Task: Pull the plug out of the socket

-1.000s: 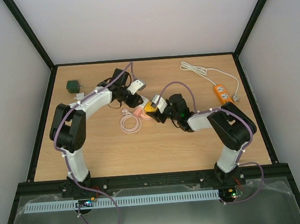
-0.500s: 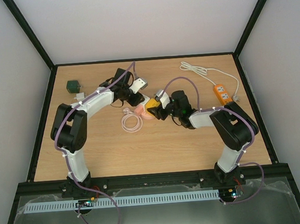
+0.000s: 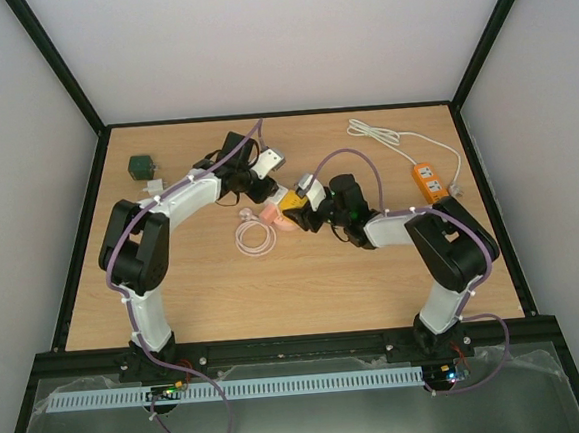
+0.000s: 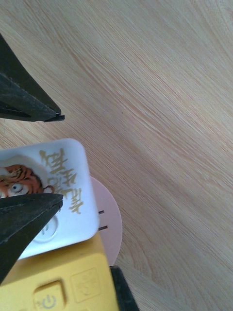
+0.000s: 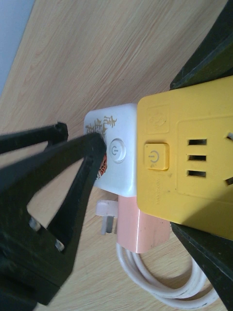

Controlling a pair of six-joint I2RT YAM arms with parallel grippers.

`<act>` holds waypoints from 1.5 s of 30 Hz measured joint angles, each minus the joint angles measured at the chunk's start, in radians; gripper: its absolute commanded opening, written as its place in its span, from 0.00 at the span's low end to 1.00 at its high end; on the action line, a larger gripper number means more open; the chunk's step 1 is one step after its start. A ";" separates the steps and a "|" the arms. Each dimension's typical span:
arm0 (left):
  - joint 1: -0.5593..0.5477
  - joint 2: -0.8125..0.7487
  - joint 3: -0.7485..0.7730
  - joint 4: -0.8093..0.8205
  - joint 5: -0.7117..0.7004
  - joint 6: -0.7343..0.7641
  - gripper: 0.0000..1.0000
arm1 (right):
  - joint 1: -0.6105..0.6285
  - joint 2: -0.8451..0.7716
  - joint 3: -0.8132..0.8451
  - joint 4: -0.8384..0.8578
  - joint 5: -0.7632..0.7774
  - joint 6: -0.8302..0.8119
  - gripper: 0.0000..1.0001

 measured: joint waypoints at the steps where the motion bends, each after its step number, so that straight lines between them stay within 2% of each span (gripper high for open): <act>1: 0.000 0.000 0.000 0.000 0.000 0.000 0.43 | 0.003 -0.002 0.000 -0.006 0.005 -0.024 0.09; 7: -0.005 0.000 0.000 0.000 -0.008 0.000 0.43 | 0.013 -0.032 -0.029 -0.021 0.033 -0.122 0.08; 12: -0.018 0.000 0.000 0.001 -0.015 0.000 0.43 | 0.015 -0.058 -0.049 -0.031 0.049 -0.139 0.08; 16: -0.019 0.000 0.005 -0.001 -0.023 -0.004 0.51 | 0.014 -0.058 -0.049 -0.029 0.049 -0.092 0.08; 21: 0.010 -0.006 0.025 -0.061 -0.008 -0.017 0.72 | 0.015 -0.053 -0.069 0.009 0.049 -0.009 0.08; 26: 0.039 -0.075 -0.039 -0.124 0.011 -0.003 0.77 | 0.016 -0.044 -0.094 0.057 0.061 0.044 0.08; 27: 0.043 -0.091 -0.060 -0.127 0.012 0.000 0.77 | 0.016 -0.044 -0.099 0.065 0.066 0.051 0.12; 30: 0.049 -0.141 -0.147 -0.129 0.023 0.016 0.79 | 0.019 -0.044 -0.117 0.093 0.081 0.087 0.41; 33: 0.048 -0.161 -0.219 -0.131 0.054 0.026 0.81 | 0.025 -0.044 -0.118 0.097 0.091 0.133 0.51; 34: 0.048 -0.165 -0.238 -0.130 0.063 0.026 0.81 | 0.026 -0.045 -0.117 0.097 0.098 0.154 0.58; 37: 0.050 -0.169 -0.263 -0.132 0.086 0.024 0.82 | 0.031 -0.060 -0.114 0.069 0.116 0.209 0.69; 40: 0.060 -0.170 -0.263 -0.121 0.116 0.019 0.83 | 0.033 -0.094 -0.114 0.027 0.109 0.256 0.88; 45: 0.116 -0.170 -0.263 -0.110 0.167 0.006 0.84 | 0.034 -0.124 -0.111 -0.014 0.074 0.297 0.97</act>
